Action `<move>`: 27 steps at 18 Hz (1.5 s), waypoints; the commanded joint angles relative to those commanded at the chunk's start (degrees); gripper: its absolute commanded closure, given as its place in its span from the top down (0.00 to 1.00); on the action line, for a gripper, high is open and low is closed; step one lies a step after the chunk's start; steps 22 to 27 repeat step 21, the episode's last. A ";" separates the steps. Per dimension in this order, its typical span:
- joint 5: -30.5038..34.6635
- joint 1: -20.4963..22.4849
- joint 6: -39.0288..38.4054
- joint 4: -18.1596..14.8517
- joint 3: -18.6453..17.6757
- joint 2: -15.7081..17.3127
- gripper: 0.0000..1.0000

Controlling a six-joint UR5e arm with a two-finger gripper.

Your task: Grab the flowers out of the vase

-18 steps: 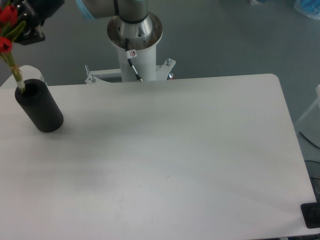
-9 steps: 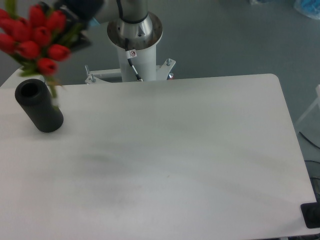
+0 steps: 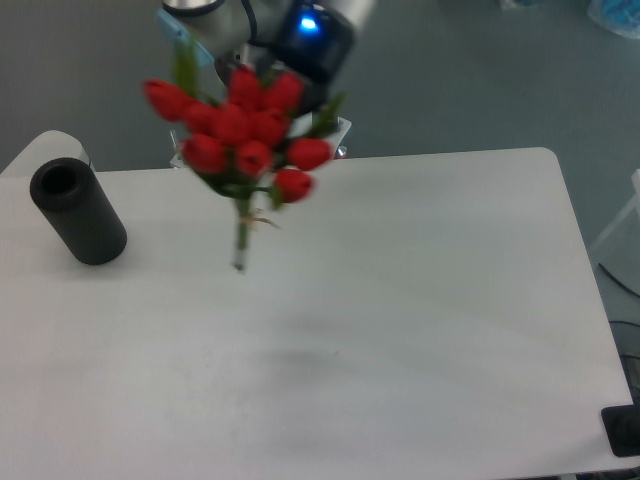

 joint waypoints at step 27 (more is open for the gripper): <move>0.62 4.05 5.81 -0.09 -1.93 -2.73 0.25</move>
